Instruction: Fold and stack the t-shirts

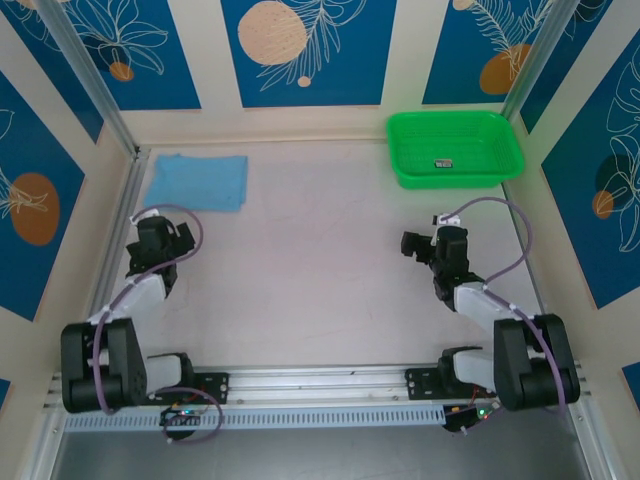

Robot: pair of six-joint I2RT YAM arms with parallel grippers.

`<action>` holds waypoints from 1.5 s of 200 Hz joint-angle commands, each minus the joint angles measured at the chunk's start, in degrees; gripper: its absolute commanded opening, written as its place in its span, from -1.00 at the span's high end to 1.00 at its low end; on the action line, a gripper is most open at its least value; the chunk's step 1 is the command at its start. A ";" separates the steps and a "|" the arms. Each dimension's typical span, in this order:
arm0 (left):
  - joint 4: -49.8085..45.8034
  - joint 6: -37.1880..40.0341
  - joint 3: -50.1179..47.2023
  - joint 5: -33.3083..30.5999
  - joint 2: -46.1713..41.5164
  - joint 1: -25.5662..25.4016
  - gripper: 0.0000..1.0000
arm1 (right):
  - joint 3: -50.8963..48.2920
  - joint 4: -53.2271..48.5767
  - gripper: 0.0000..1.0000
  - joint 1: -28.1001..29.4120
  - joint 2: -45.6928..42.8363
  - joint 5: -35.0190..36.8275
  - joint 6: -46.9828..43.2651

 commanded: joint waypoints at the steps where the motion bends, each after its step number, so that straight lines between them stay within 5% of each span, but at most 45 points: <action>1: 12.81 3.22 -1.22 7.86 2.61 -0.07 -0.97 | 1.88 6.22 -0.99 -0.87 1.63 -3.79 -4.41; 31: 17.96 4.53 -2.81 9.53 6.38 -0.97 -1.00 | 4.17 8.67 -0.99 -2.32 6.34 -6.67 -4.68; 59: 26.78 10.12 -4.88 7.50 10.34 -7.16 -1.00 | 6.13 12.27 -0.99 -2.73 10.43 -8.92 -6.24; 80: 33.66 13.69 -7.51 5.98 12.21 -10.55 -1.00 | 1.77 23.94 -0.99 -3.07 14.01 -13.62 -8.91; 104: 43.38 14.92 -11.15 7.11 15.37 -11.12 -1.00 | 0.38 27.23 -0.99 -3.18 15.01 -12.84 -8.38; 140: 40.51 15.96 -9.80 8.69 15.34 -11.51 -1.00 | -8.78 47.11 -0.99 0.69 17.36 -5.12 -10.67; 172: 36.47 15.10 -7.59 10.98 15.50 -10.12 -1.00 | 0.01 30.28 -0.99 -1.29 17.15 -2.51 -6.86; 184: 36.69 15.17 -7.74 10.93 15.41 -10.14 -1.00 | 0.53 28.35 -0.99 -4.28 16.71 -7.48 -4.90; 300: 37.16 15.22 -8.00 10.93 15.36 -10.27 -1.00 | 0.39 28.85 -0.99 -3.26 16.80 -6.22 -5.74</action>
